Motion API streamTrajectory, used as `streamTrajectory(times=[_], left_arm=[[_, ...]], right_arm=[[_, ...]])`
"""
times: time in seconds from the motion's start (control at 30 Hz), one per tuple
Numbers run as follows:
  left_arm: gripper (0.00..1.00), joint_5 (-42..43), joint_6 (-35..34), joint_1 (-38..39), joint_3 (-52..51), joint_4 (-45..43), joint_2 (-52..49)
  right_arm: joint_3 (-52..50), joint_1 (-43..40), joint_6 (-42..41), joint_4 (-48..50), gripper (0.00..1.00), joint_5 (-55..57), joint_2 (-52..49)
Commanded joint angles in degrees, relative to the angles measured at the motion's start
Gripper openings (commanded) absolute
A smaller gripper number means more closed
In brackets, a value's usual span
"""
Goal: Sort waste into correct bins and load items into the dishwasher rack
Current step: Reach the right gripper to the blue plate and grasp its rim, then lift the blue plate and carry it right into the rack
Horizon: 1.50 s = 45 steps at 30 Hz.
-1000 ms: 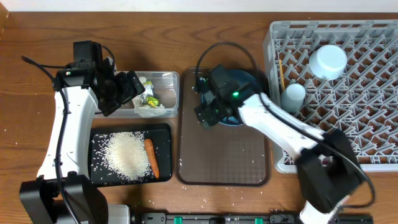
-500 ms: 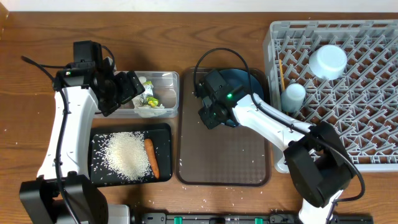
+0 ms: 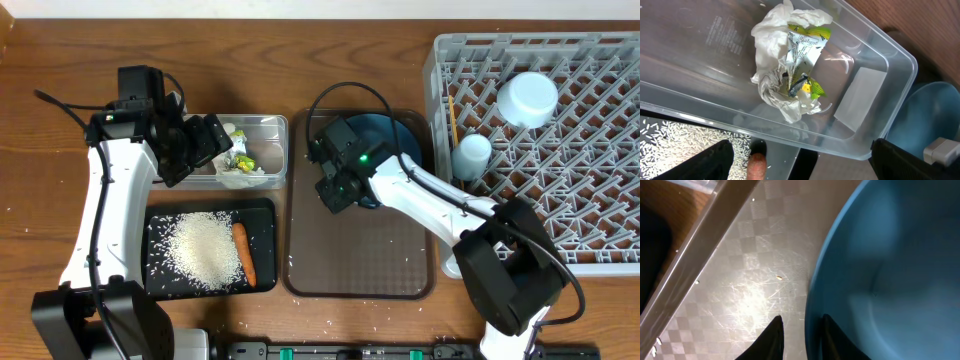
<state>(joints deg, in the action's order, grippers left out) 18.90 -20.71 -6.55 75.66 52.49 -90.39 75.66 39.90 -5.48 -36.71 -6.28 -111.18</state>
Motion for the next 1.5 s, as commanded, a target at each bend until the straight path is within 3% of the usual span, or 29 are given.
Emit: streamTrajectory(times=[0.0, 0.07, 0.1, 0.13, 0.17, 0.27, 0.37, 0.53, 0.77, 1.17, 1.47], left_arm=[[0.9, -0.74, 0.74, -0.09, 0.26, 0.17, 0.07], [0.9, -0.76, 0.74, -0.09, 0.26, 0.17, 0.07], [0.91, -0.76, 0.74, -0.09, 0.26, 0.17, 0.07], [0.91, -0.74, 0.74, -0.09, 0.26, 0.17, 0.07], [0.91, -0.74, 0.76, -0.09, 0.26, 0.17, 0.07], [0.91, -0.74, 0.74, -0.09, 0.26, 0.17, 0.07], [0.91, -0.74, 0.74, -0.09, 0.26, 0.17, 0.07], [0.9, -0.76, 0.74, -0.09, 0.26, 0.17, 0.07], [0.9, -0.74, 0.74, -0.09, 0.26, 0.17, 0.07], [0.91, -0.74, 0.74, -0.09, 0.26, 0.17, 0.07], [0.91, -0.74, 0.74, -0.09, 0.26, 0.17, 0.07]], right_arm=[[-0.09, 0.68, -0.09, -0.2, 0.13, 0.5, -0.22], [-0.09, 0.68, -0.09, -0.33, 0.1, 0.5, -0.22], [-0.09, 0.68, -0.09, -0.35, 0.13, 0.5, -0.22], [-0.09, 0.68, -0.09, -0.37, 0.27, 0.48, -0.22], [-0.09, 0.68, -0.09, -0.37, 0.34, 0.48, -0.22], [-0.09, 0.68, -0.13, -0.48, 0.36, 0.48, -0.22], [-0.39, 0.7, -0.96, -1.03, 0.28, 0.48, -0.48], [-2.84, 0.68, -1.36, 0.87, 0.26, 0.48, -0.72], [-1.11, 0.68, -1.36, 0.68, 0.01, -0.83, 0.0], [4.17, -0.46, -1.33, -1.79, 0.01, -10.29, 15.23], [4.17, -10.58, -1.14, -4.68, 0.01, -24.5, 34.58]])
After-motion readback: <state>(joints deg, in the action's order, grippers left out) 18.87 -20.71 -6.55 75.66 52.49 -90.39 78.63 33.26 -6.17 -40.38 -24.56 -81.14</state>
